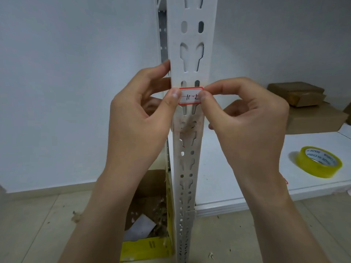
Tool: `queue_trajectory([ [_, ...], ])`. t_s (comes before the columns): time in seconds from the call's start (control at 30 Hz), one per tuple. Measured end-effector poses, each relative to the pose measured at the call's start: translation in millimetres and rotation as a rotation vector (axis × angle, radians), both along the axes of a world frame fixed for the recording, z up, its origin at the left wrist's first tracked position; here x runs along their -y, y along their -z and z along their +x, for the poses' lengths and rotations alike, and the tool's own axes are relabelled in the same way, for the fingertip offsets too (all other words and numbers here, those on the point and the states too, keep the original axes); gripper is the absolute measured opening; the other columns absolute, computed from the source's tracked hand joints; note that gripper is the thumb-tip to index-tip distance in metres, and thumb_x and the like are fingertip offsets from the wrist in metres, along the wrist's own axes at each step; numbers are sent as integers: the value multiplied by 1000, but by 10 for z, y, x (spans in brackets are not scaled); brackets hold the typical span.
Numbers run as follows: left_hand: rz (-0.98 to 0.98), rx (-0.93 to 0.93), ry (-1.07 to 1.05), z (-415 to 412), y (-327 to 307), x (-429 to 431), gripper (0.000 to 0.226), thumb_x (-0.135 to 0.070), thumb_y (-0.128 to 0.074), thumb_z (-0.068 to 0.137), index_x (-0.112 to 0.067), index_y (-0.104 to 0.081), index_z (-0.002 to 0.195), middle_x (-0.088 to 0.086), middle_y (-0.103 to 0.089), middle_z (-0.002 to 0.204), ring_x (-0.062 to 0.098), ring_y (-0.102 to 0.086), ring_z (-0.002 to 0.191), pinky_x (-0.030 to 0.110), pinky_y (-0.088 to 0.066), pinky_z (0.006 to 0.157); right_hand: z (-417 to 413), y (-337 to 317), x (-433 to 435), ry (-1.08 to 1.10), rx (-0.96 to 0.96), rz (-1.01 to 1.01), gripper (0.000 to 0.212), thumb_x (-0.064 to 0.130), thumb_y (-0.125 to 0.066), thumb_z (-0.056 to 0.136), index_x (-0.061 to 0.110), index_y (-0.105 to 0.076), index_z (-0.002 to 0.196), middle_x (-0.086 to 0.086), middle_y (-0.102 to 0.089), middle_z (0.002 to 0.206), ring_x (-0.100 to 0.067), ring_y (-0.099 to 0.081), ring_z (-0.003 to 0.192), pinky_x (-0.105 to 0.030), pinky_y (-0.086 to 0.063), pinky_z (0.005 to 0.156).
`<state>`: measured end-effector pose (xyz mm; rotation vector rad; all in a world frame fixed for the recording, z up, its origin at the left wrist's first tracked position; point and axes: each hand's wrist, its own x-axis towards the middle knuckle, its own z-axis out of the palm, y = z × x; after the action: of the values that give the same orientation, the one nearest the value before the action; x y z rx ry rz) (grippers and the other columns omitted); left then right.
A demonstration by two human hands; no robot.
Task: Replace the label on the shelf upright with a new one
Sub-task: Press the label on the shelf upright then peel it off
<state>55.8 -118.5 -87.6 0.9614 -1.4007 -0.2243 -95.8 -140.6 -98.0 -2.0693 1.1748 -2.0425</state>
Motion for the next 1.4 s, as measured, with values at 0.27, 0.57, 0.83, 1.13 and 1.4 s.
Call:
queue_trajectory([
  [0.27, 15, -5, -23, -27, 7, -17, 40, -18, -64, 101, -20, -62, 141, -9, -73, 126, 7, -72, 112, 28, -64, 87, 43, 5, -9, 81, -46, -50, 10, 33, -74, 94, 25, -78, 100, 16, -75, 95, -12, -63, 55, -30, -55, 56],
  [0.57, 37, -1, -40, -34, 4, -35, 41, -18, -64, 101, -21, -62, 142, -10, -73, 127, 8, -72, 114, 32, -65, 88, 31, -51, -55, 42, -32, 9, 6, 32, -75, 92, 26, -74, 94, 19, -71, 87, -8, -62, 51, -21, -52, 54],
  [0.83, 46, -3, -36, -47, 13, -44, 42, -19, -63, 102, -24, -60, 143, -13, -72, 128, 5, -71, 115, 29, -64, 90, 34, -40, -37, 31, -19, -13, 9, 30, -74, 94, 24, -77, 99, 19, -71, 93, 2, -66, 64, -15, -54, 60],
  [1.13, 36, -5, -42, -52, 15, -41, 42, -16, -63, 102, -23, -61, 143, -16, -73, 124, 0, -71, 112, 26, -64, 87, 45, -53, -40, 30, -50, -3, 7, 29, -73, 93, 23, -77, 95, 14, -73, 92, 0, -64, 64, -16, -51, 57],
  [1.4, 49, -6, -42, -53, 13, -44, 42, -18, -63, 102, -24, -60, 144, -16, -72, 124, 2, -71, 112, 27, -64, 87, 36, -54, -56, 10, -20, 7, 7, 30, -71, 95, 25, -75, 99, 25, -66, 91, -3, -66, 61, -27, -58, 55],
])
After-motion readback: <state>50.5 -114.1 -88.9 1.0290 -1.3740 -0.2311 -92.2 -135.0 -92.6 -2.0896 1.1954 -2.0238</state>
